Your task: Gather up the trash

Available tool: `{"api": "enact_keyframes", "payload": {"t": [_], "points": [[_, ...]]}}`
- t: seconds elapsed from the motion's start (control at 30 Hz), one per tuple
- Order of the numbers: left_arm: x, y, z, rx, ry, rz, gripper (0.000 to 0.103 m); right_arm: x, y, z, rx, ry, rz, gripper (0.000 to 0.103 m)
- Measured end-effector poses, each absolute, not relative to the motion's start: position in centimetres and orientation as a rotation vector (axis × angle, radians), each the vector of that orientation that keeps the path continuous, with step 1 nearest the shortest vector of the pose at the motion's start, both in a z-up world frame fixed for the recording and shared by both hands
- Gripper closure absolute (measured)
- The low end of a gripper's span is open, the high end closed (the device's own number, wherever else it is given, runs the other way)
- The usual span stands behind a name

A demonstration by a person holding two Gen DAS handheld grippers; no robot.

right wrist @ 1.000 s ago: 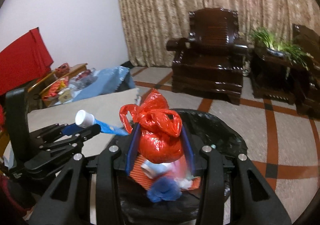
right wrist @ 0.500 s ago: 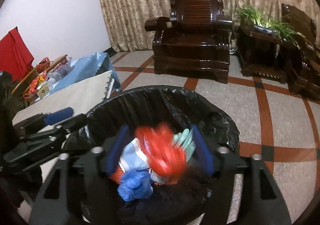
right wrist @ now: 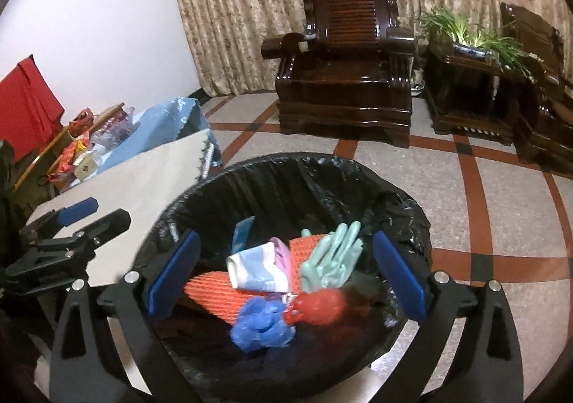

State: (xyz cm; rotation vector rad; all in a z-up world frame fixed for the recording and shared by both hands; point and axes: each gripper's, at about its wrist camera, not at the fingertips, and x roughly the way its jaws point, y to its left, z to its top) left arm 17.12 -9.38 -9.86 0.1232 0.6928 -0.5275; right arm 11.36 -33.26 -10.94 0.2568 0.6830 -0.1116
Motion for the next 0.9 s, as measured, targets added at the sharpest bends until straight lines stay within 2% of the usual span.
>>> {"api": "enact_keyframes", "payload": {"t": [0.47, 0.9], "points": [[12.2, -5.0, -5.9, 0.101, 0.643, -0.470, 0.006, 8.2, -27.7, -4.4, 0.193, 0.604, -0.036, 0.005], [8.4, -1.7, -2.8, 0.065, 0.578, -0.415, 0.006, 6.2, -23.7, -1.4, 0.113, 0.566, 0.025, 0.005]]}}
